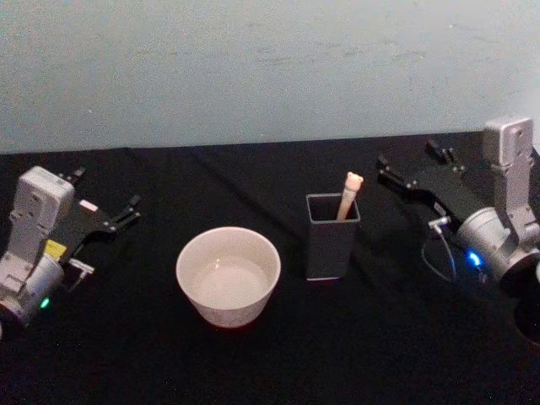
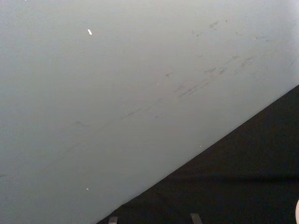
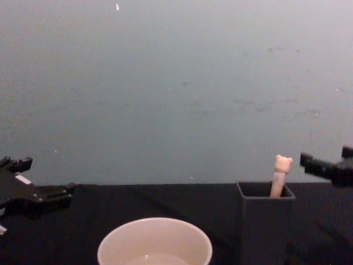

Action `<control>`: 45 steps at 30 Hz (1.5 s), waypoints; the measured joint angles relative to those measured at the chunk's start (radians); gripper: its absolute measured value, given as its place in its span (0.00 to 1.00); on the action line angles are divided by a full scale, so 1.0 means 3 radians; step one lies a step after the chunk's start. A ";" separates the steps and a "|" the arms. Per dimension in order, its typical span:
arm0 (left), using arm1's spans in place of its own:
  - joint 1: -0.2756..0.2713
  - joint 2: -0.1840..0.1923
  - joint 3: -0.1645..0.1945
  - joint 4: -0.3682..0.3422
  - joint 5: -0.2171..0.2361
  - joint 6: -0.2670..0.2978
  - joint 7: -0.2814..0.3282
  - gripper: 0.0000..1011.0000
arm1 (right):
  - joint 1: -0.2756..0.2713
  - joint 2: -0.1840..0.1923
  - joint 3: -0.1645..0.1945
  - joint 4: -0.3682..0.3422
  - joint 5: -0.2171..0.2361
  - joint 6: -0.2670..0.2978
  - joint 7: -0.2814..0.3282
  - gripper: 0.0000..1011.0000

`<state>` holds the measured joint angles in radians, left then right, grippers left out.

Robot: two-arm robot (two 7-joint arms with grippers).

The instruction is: Pick up the stirring spoon with one hand, stir inside the cup, then place it back in its original position.

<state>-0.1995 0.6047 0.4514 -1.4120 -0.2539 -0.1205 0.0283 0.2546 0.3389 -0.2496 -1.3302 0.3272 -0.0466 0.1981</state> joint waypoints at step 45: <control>0.0000 0.0000 0.0000 0.0000 0.0000 0.0000 0.0000 0.99 | 0.0036 -0.0032 -0.0036 0.0136 -0.0070 0.0087 0.0055 0.99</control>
<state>-0.1995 0.6047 0.4514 -1.4119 -0.2539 -0.1206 0.0283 0.2655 0.3292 -0.2605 -1.2893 0.3064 -0.0204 0.2147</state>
